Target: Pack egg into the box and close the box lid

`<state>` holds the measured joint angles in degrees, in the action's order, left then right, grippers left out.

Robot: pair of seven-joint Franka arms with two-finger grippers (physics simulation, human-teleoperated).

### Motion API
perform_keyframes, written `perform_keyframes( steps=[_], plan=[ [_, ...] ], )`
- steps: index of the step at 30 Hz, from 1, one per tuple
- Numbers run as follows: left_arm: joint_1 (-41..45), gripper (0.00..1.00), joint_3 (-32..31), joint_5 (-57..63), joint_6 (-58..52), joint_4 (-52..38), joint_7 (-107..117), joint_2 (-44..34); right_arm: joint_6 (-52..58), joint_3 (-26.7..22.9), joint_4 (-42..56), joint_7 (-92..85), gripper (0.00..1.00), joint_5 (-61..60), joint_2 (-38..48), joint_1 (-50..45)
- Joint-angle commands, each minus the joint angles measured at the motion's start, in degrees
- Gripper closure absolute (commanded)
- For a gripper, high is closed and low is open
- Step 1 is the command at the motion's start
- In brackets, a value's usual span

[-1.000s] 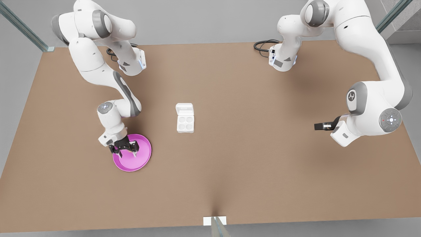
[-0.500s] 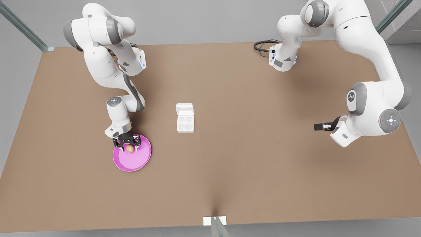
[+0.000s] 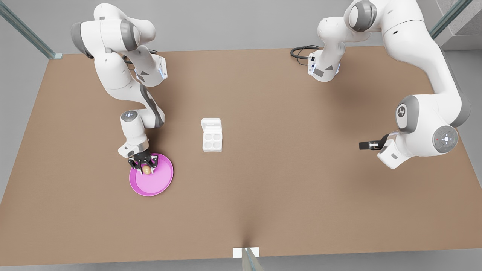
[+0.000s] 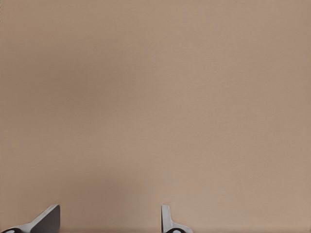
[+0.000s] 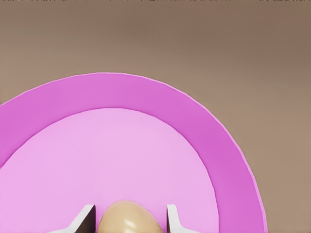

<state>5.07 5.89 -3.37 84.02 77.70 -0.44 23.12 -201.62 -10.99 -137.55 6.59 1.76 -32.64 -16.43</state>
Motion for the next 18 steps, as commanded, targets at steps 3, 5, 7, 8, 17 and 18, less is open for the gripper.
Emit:
perform_keyframes(
  steps=[3, 5, 7, 8, 17, 18],
  plan=[
    [0.0, 0.0, 0.0, 0.0, 0.0, -0.1, -0.1, 0.0, 0.0, 0.0, -0.1, 0.0, 0.38, 0.1, -0.1, 0.0],
    [0.0, 0.0, 0.0, 0.0, 0.0, 0.0, 0.0, 0.0, 0.0, 0.0, -0.3, 0.0, 0.42, 0.1, -0.1, -0.1],
    [0.0, 0.0, 0.0, -0.1, 0.0, 0.0, 0.0, 0.0, 0.0, 0.0, -0.3, 0.0, 0.43, 0.1, 0.1, -0.1],
    [0.0, 0.0, 0.0, -0.1, 0.0, 0.0, 0.0, 0.0, 0.0, 0.0, -0.3, 0.0, 0.43, 0.1, 0.3, -0.1],
    [0.0, 0.0, 0.0, -0.1, 0.0, 0.0, 0.0, 0.1, 0.0, 0.0, -0.3, 0.0, 0.45, 0.2, -0.1, -0.4],
    [0.0, 0.0, 0.0, -0.1, 0.0, 0.0, 0.1, 0.1, 0.1, 0.0, -0.3, 0.0, 0.45, 0.2, 0.0, -0.4]
  ],
)
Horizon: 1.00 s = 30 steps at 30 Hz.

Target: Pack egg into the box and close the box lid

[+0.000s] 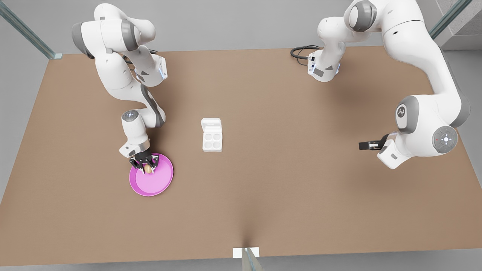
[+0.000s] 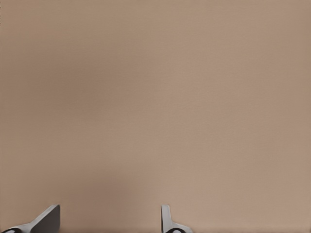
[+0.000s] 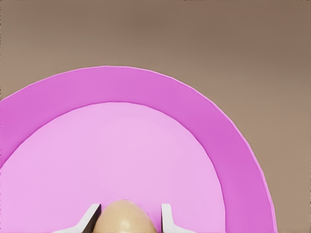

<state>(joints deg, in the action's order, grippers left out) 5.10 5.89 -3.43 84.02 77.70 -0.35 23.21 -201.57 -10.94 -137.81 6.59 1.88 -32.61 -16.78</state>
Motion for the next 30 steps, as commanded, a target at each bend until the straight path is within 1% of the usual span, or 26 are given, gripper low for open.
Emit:
perform_keyframes(
  steps=[1, 8, 15, 16, 18, 19, 20, 21, 23, 24, 25, 26, 27, 28, 29, 30],
  plan=[
    [0.0, 0.0, 0.0, 0.0, 0.0, 0.0, -0.1, 0.0, 0.0, 0.0, 0.1, -0.1, 0.45, 0.0, 0.0, 0.0],
    [-0.1, 0.0, 0.0, 0.1, 0.0, 0.0, -0.1, 0.1, 0.0, 0.0, -0.3, -0.1, 0.45, 0.0, -0.3, -0.4],
    [-0.1, 0.0, 0.0, 0.0, 0.2, 0.0, -0.3, 0.5, 0.0, 0.1, -1.0, -0.4, 0.45, 0.1, 1.1, -0.5],
    [-0.1, 0.0, 0.0, 0.0, 0.3, 0.0, -0.3, 0.5, 0.0, 0.1, -1.0, -0.6, 0.5, 0.1, 1.1, -0.5],
    [-0.1, 0.0, 0.0, 0.0, 0.3, 0.0, 0.0, 0.4, 0.6, 0.1, 0.7, -0.8, 0.5, 0.1, 1.0, -0.4],
    [0.0, 0.0, 0.0, 0.0, 0.3, -0.1, -0.1, 0.4, 2.1, 0.0, 2.7, -0.9, 0.48, 0.1, 1.0, -0.1],
    [0.0, 0.0, 0.0, -0.1, 0.3, -0.1, 0.0, 0.4, 9.5, 0.1, 6.6, -0.8, 0.48, 0.1, 3.0, -0.1],
    [0.0, 0.0, 0.0, -0.1, 0.3, -0.1, 0.0, 0.4, 15.2, 0.1, 9.0, -0.7, 0.5, 0.1, 4.7, -0.2],
    [0.0, 0.0, -0.1, -0.1, 0.3, -0.1, 0.0, 0.4, 24.6, 0.4, 14.0, -0.3, 0.5, 0.0, 6.6, -0.5],
    [0.0, 0.0, -0.1, -0.1, 0.3, -0.1, 0.0, 0.4, 33.8, 1.6, 19.3, 2.3, 0.5, 0.0, 7.6, -0.6],
    [0.0, 0.0, -0.1, -0.1, 0.3, -0.1, 0.0, 0.4, 42.2, 4.0, 25.2, 7.4, 0.5, 0.0, 7.6, -0.7],
    [0.0, 0.0, 0.0, -0.1, 0.3, -0.1, 0.0, 0.4, 53.1, 6.8, 34.0, 14.9, 0.5, 0.0, 6.5, -1.9],
    [0.0, 0.0, -0.1, -0.1, 0.3, -0.1, -0.1, 0.4, 59.0, 6.8, 40.2, 20.1, 0.5, 0.0, 4.7, -4.6],
    [0.0, 0.0, -0.1, -0.1, 0.3, -0.1, -0.1, 0.4, 61.2, 6.9, 45.3, 27.0, 0.5, 0.0, 2.1, -8.9],
    [0.0, 0.0, -0.1, 0.0, 0.3, -0.1, -0.1, 0.5, 67.1, 7.0, 54.7, 34.6, 0.5, -0.3, -2.1, -13.5],
    [0.0, 0.0, 0.0, 0.0, 0.3, 0.0, -0.2, 0.5, 68.9, 10.2, 57.3, 36.0, 0.5, -0.4, -2.3, -14.2]
  ],
)
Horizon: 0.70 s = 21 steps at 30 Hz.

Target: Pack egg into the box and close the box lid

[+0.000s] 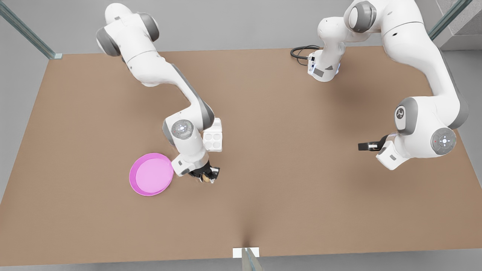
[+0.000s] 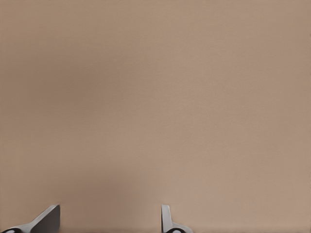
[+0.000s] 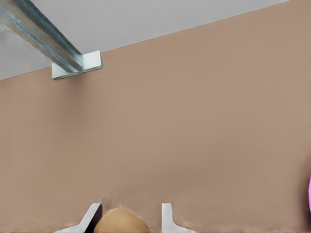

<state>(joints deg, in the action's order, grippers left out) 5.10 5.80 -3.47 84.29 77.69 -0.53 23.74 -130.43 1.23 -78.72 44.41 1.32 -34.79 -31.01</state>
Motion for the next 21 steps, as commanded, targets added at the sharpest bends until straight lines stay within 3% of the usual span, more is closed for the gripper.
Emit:
perform_keyframes(
  steps=[1, 3, 6, 8, 11, 15, 21],
  plan=[
    [0.0, 0.0, 0.0, 0.0, 0.0, 0.0, 0.0, 0.0, 1.2, 1.2, 0.5, 0.9, 0.5, 0.2, 0.2, 0.0],
    [-0.1, 0.0, 0.1, 0.0, 0.0, 0.0, -0.1, 0.3, 10.3, 8.1, -0.3, 0.9, 0.5, 0.7, 3.3, 2.4],
    [0.0, 0.0, -0.1, 0.0, -0.1, 0.2, -0.1, 1.0, 16.6, 8.5, -9.3, -4.3, 0.5, 2.5, 9.7, 4.4],
    [0.4, 0.0, -0.3, 0.4, -0.5, 0.1, -0.4, 1.0, 18.1, 11.5, -11.7, -4.1, 0.5, 3.7, 10.9, 5.3],
    [0.5, 0.0, -0.4, 0.6, -0.3, 0.4, -0.4, 1.7, 17.4, 14.9, -12.6, -3.5, 0.5, 3.7, 9.9, 5.7],
    [0.5, 0.0, -0.4, 0.3, -0.3, 0.7, -0.4, 2.2, 10.2, 14.7, -17.6, -3.5, 0.5, 6.9, 8.6, 7.0],
    [0.5, 0.0, -0.4, 0.2, -0.5, 0.5, -0.6, 2.6, 8.0, 16.3, -18.1, -3.4, 0.48, 7.5, 6.1, 6.8]
  ],
)
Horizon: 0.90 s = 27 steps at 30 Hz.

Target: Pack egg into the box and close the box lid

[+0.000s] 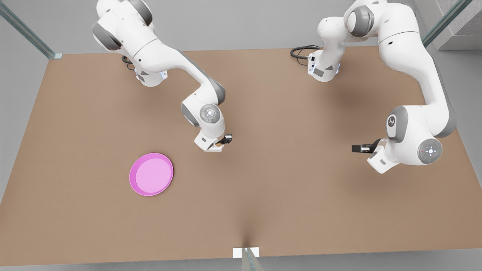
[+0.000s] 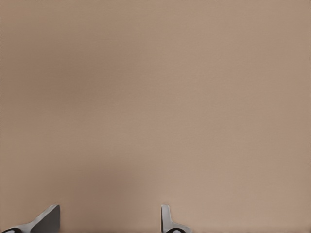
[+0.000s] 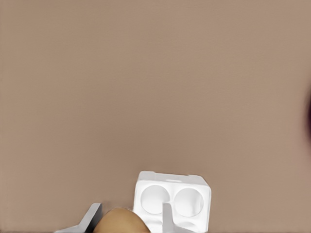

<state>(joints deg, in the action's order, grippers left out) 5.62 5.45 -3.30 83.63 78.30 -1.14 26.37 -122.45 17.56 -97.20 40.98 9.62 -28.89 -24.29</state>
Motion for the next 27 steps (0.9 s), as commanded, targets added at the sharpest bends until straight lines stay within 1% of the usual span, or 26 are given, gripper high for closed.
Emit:
perform_keyframes(
  steps=[1, 3, 4, 7, 11, 12, 13, 14, 19, 20, 22, 24, 25, 26, 27],
  plan=[
    [0.0, 0.0, 0.0, 0.1, 0.0, 0.0, 0.0, 0.0, 0.3, 0.0, -0.3, 0.1, 0.48, 0.4, 0.1, 0.1],
    [0.0, 0.0, 0.0, 0.2, 0.0, 0.0, 0.0, 0.2, 1.0, 0.1, -3.3, 0.1, 0.48, 2.2, 1.3, 0.4],
    [0.0, 0.0, 0.0, 0.1, -0.1, 0.1, 0.1, 0.2, 1.3, 1.2, -4.0, 0.1, 0.48, 3.1, 1.3, 0.6],
    [0.0, 0.0, 0.0, 0.1, -0.2, 0.1, 0.0, 0.3, 1.6, 1.4, -6.2, 0.2, 0.48, 5.4, 1.3, 0.6],
    [0.0, 0.0, 0.0, 0.1, 0.0, 0.1, 0.1, 0.4, -1.5, 1.4, -8.4, 0.6, 0.46, 6.9, 0.3, 0.5],
    [0.0, 0.0, 0.0, 0.1, 0.1, 0.2, 0.1, 0.7, -1.5, 1.4, -8.9, 0.6, 0.39, 6.9, 0.3, 0.5],
    [0.0, 0.0, 0.0, 0.1, 0.2, 0.1, 0.1, 0.9, -1.5, 1.4, -9.0, 0.6, 0.18, 6.9, 0.3, 0.6],
    [0.0, 0.0, 0.0, 0.1, 0.1, 0.1, 0.1, 0.9, -1.4, 1.4, -8.9, 0.6, 0.0, 6.9, 0.3, 0.5],
    [0.0, 0.0, -0.1, 0.1, 0.4, 0.1, 0.1, 1.0, -0.5, 1.3, -9.0, 0.5, 0.0, 7.8, 0.8, 0.1],
    [0.0, 0.0, 0.0, 0.0, 0.6, 0.1, 0.1, 1.0, 0.7, 0.8, -8.8, -0.1, 0.0, 7.6, 2.5, 0.6],
    [0.1, 0.0, -0.1, -0.2, 0.6, 0.0, 0.7, 1.0, 3.3, 0.5, -9.3, -4.5, 0.0, 7.0, 9.4, 6.6],
    [0.1, 0.0, -1.0, 0.2, 0.6, 0.0, 0.8, 1.0, 3.4, -6.5, -10.3, -15.8, 0.0, 0.1, 16.7, 11.8],
    [0.1, 0.0, -1.0, 0.2, 0.6, -0.1, 0.8, 1.0, 5.0, -9.9, -10.2, -21.2, 0.0, -0.1, 19.2, 14.1],
    [0.1, 0.0, -1.1, 0.2, 0.6, -0.2, 0.9, 1.0, 12.9, -12.7, -5.7, -27.0, 0.0, -2.1, 20.8, 16.9],
    [0.1, 0.0, -1.1, 0.2, 0.5, -0.3, 0.9, 1.0, 21.8, -15.7, 3.1, -33.8, 0.0, -6.4, 20.6, 19.5]
  ],
)
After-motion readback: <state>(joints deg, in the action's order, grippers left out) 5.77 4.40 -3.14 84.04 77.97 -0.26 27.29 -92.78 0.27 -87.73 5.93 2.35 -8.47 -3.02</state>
